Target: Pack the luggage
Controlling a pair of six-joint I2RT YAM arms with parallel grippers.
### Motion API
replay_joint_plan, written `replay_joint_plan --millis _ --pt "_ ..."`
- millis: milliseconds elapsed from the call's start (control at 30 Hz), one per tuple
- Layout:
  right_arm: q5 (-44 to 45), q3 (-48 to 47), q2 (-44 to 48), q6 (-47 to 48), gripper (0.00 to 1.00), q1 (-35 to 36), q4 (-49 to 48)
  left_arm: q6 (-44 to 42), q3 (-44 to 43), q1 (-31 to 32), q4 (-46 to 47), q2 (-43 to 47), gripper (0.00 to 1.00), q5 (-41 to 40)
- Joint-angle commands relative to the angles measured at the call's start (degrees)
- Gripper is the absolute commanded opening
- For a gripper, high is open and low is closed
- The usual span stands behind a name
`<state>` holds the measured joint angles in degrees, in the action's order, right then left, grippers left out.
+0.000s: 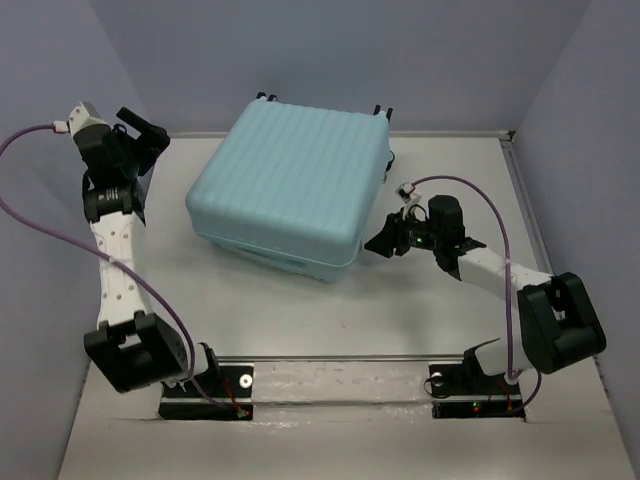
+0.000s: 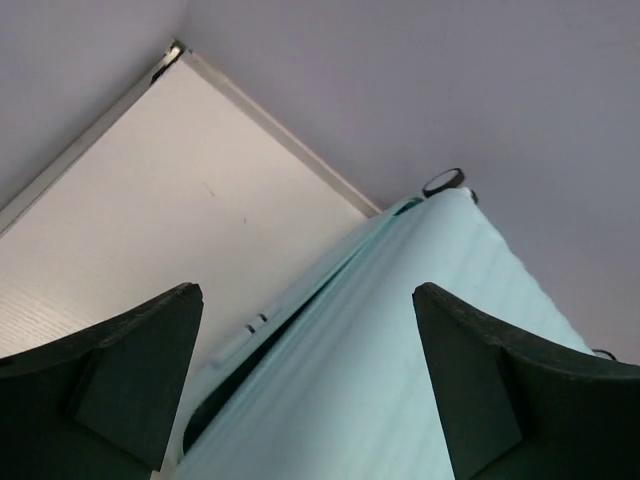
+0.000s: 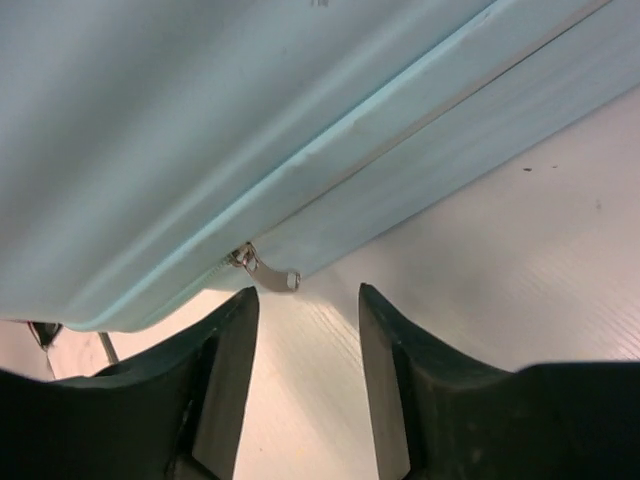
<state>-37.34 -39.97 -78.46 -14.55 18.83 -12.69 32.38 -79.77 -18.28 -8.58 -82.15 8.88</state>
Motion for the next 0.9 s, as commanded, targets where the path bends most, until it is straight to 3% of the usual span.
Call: replay_joint_plan --millis 0,133,267,300,367,500,667,867 --pt "-9.58 1.56 -3.27 2.15 0.53 -0.11 -14.29 -3.54 10.10 5.86 -0.14 14.53 0.97 -1.06" --pt "-14.69 0.85 -6.88 2.77 0.55 -0.11 -16.40 -5.31 23.58 15.54 -1.52 30.18 0.90 2.26" --pt "-16.01 1.82 -7.32 3.99 0.55 -0.11 -16.93 -5.40 33.60 19.76 -8.27 44.31 0.86 10.60" --pt "-15.83 1.73 -7.33 4.00 0.55 -0.11 -17.02 -5.40 34.58 19.78 -8.30 44.36 0.86 10.63" --pt "-15.48 0.43 -8.64 4.35 0.55 -0.11 -16.67 -4.09 36.95 21.35 -10.92 48.64 0.84 18.50" --pt "-15.39 -1.95 -11.19 4.35 0.52 -0.11 -16.84 -0.05 41.00 25.83 -9.71 51.47 0.85 20.39" --pt "-15.22 -3.45 -14.18 3.47 0.40 1.74 -18.76 5.66 45.22 35.12 -1.98 49.46 0.85 19.07" --pt "-13.90 -2.75 -14.27 1.63 0.38 1.74 -23.43 7.26 45.40 47.27 2.69 43.23 0.86 7.83"
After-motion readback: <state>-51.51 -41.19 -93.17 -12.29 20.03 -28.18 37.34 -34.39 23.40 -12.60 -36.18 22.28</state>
